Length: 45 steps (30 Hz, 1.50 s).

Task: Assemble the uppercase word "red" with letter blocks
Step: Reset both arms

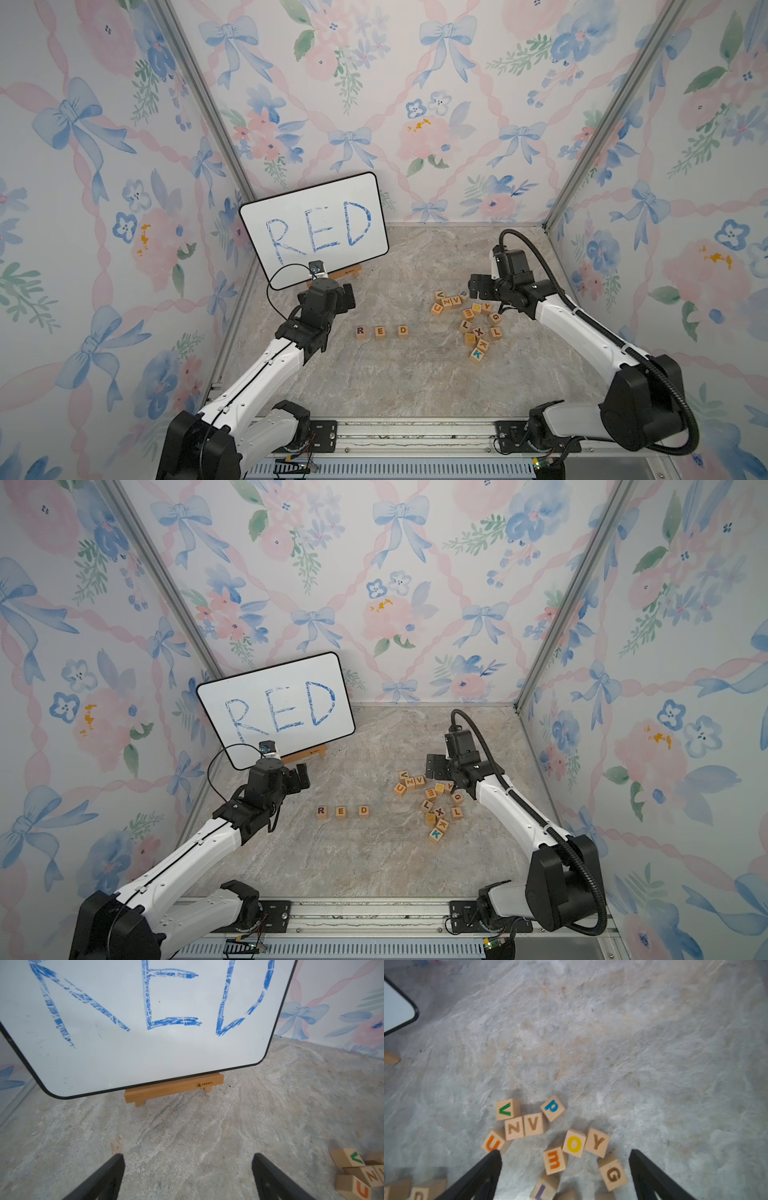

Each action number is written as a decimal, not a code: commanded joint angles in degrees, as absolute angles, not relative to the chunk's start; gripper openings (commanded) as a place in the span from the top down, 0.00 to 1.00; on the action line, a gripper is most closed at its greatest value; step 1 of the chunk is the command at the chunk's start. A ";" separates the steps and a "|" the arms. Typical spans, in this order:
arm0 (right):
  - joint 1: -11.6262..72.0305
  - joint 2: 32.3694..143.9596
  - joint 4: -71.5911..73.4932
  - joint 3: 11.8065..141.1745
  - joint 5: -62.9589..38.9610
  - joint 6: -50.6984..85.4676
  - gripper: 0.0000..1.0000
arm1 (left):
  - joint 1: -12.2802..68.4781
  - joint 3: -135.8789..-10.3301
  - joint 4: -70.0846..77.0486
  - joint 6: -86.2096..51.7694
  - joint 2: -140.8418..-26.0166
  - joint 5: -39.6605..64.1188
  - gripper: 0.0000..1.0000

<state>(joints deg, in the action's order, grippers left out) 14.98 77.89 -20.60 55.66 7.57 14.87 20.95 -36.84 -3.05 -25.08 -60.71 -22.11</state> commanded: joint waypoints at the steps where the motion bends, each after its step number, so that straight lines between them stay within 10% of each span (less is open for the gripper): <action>1: 10.16 76.34 -8.33 49.28 11.73 8.29 0.03 | 17.75 -33.66 8.58 -21.20 -63.14 -23.25 0.02; 33: 3.91 89.25 56.61 20.56 14.55 1.59 0.03 | 6.85 -13.71 70.14 -5.58 -86.38 -19.48 0.02; 45: 4.31 88.51 53.45 21.53 14.99 1.36 0.03 | 7.03 -11.22 75.69 -2.92 -88.34 -13.31 0.02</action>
<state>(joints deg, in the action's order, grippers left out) 3.86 88.31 51.00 21.61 14.02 2.04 6.98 -11.40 73.19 -4.38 -88.25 -14.94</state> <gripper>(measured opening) 0.971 0.979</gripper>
